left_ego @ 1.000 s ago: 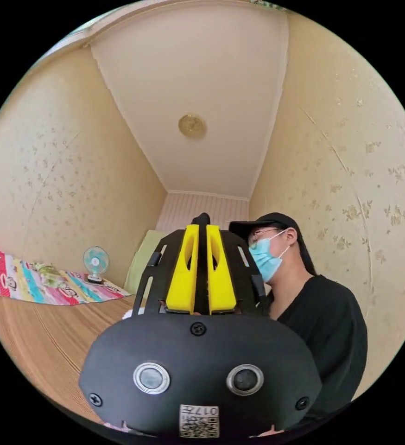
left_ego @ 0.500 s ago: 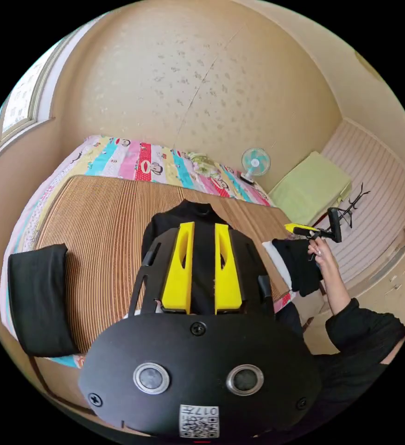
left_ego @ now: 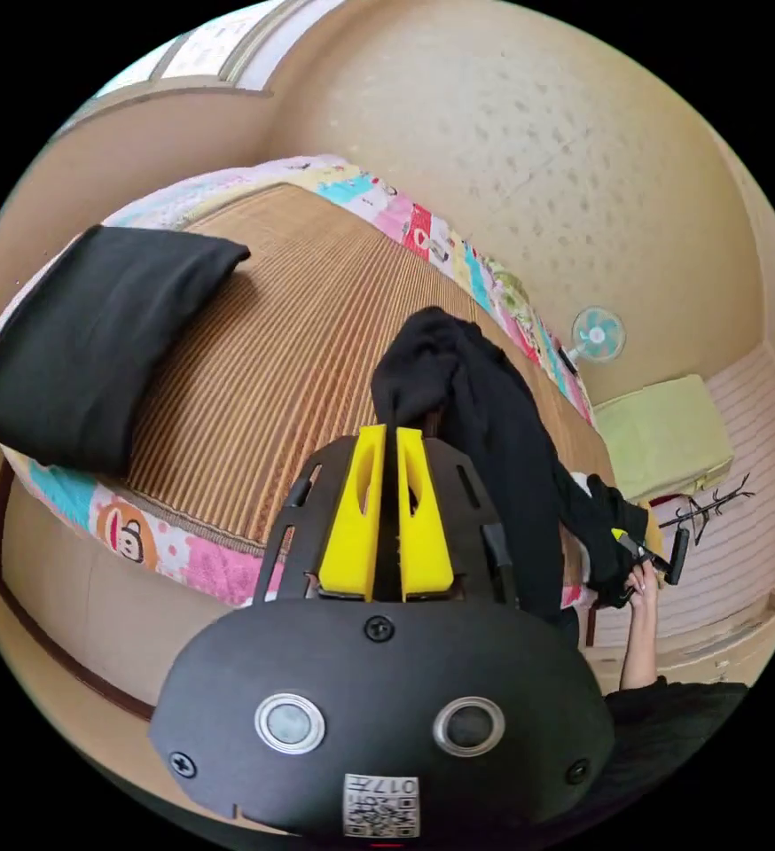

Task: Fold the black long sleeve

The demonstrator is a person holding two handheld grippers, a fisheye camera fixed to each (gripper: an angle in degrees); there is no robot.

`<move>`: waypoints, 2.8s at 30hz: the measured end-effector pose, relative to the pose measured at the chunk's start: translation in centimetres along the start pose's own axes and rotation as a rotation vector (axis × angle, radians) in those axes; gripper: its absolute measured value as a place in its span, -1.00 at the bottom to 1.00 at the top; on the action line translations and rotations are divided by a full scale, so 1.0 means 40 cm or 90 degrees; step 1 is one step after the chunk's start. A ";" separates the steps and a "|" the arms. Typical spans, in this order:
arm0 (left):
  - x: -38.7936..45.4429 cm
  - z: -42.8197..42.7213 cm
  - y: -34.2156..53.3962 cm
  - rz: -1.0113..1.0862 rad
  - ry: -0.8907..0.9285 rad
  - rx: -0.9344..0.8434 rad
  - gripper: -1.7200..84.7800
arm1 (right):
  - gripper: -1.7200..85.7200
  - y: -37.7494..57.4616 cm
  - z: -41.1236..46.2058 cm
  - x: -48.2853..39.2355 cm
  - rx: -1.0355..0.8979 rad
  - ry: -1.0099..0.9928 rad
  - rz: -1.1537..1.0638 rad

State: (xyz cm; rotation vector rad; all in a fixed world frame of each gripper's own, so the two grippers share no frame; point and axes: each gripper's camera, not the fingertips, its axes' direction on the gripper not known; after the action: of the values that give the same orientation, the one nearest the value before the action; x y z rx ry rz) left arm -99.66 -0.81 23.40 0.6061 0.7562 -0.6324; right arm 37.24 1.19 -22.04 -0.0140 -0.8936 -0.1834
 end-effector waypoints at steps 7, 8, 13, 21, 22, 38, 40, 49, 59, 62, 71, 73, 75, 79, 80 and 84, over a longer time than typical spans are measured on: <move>0.104 -0.054 0.072 0.071 -0.122 0.008 -0.68 | -0.73 0.074 0.002 -0.049 0.011 -0.095 -0.006; 0.127 -0.008 0.093 0.092 -0.110 -0.023 -0.68 | -0.72 0.087 0.045 -0.075 -0.018 -0.127 -0.025; 0.311 0.424 0.315 0.235 -0.153 -0.265 -0.72 | -0.68 0.218 0.389 -0.232 -0.256 -0.234 -0.082; 0.340 0.347 0.536 0.217 -0.170 -0.365 -0.87 | -0.86 0.407 0.276 -0.235 -0.338 -0.155 -0.190; 0.325 0.306 0.578 0.205 -0.154 -0.372 -0.87 | -0.87 0.452 0.252 -0.215 -0.360 -0.189 -0.178; 0.345 -0.077 0.552 0.077 -0.078 -0.162 -0.80 | -0.71 0.252 -0.033 0.306 0.056 -0.052 0.164; 0.407 -0.100 0.544 0.099 -0.066 -0.154 -0.81 | -0.85 0.279 -0.155 0.326 0.151 -0.063 0.150; 0.448 -0.205 0.593 0.167 -0.087 -0.164 -0.82 | -0.73 0.583 -0.272 0.643 0.189 -0.088 0.374; 0.390 -0.274 0.558 0.130 0.012 -0.189 -0.82 | -0.76 0.576 -0.164 0.615 0.151 -0.195 0.407; 0.332 -0.344 0.558 0.108 0.025 -0.162 -0.82 | -0.86 0.478 -0.214 0.528 0.268 -0.219 0.366; 0.089 -0.543 0.566 0.015 0.035 -0.115 -0.81 | -0.90 0.119 0.098 -0.194 0.168 -0.512 0.002; 0.015 -0.589 0.572 -0.024 0.047 -0.104 -0.78 | -0.90 0.181 0.323 -0.354 -0.043 -0.515 -0.051; -0.048 -0.620 0.568 -0.054 0.055 -0.091 -0.77 | -0.90 0.278 0.431 -0.404 -0.144 -0.499 -0.023; -0.228 -0.710 0.506 -0.125 0.035 -0.021 -0.74 | -0.91 0.445 0.465 -0.388 -0.166 -0.548 0.023; -0.255 -0.723 0.489 -0.135 0.029 -0.011 -0.74 | -0.91 0.456 0.457 -0.379 -0.160 -0.543 0.017; -0.439 -0.732 0.323 -0.189 0.053 0.023 -0.70 | -0.93 0.465 0.377 -0.305 -0.100 -0.389 -0.082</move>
State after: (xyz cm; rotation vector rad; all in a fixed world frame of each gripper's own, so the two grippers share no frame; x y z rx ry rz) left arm -112.99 33.17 23.36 0.5604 0.9231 -0.9002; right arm 21.20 22.68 -20.85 -0.1667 -1.4890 -0.3811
